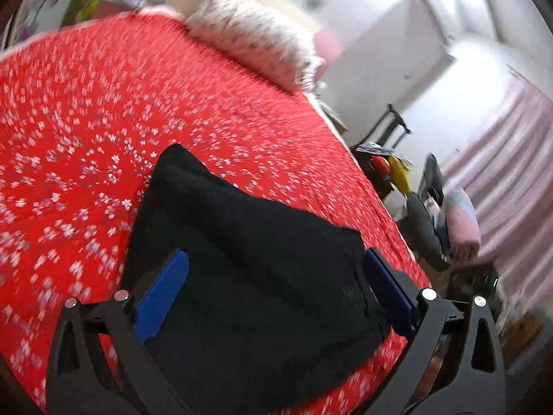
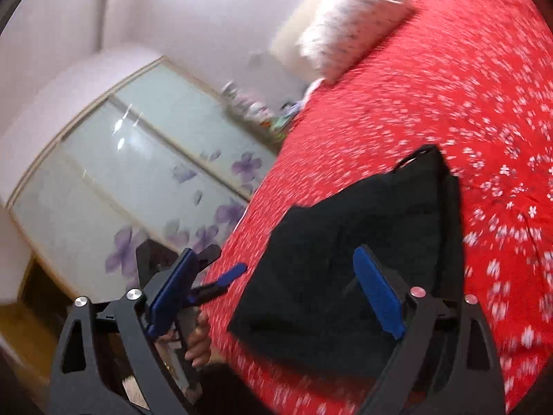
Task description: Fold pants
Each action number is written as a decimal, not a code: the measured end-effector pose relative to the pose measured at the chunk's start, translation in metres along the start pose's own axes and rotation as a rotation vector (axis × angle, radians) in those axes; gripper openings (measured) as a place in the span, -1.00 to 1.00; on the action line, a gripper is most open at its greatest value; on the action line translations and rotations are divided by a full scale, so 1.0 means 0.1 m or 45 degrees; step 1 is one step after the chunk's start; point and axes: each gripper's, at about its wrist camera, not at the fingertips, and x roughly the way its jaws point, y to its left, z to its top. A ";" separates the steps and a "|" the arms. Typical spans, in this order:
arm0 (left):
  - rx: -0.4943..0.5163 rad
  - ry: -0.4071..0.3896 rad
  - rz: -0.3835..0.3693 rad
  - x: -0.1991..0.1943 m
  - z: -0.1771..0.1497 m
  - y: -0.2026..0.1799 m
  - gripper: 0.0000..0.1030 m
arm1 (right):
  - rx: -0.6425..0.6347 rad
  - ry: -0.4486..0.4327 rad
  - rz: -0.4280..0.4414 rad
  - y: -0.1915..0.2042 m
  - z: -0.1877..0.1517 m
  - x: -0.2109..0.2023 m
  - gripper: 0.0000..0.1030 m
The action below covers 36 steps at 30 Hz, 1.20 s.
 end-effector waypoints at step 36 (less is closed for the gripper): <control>-0.149 -0.104 0.112 -0.23 -0.57 0.61 0.96 | 0.207 0.008 -0.456 -0.73 -0.01 0.27 0.83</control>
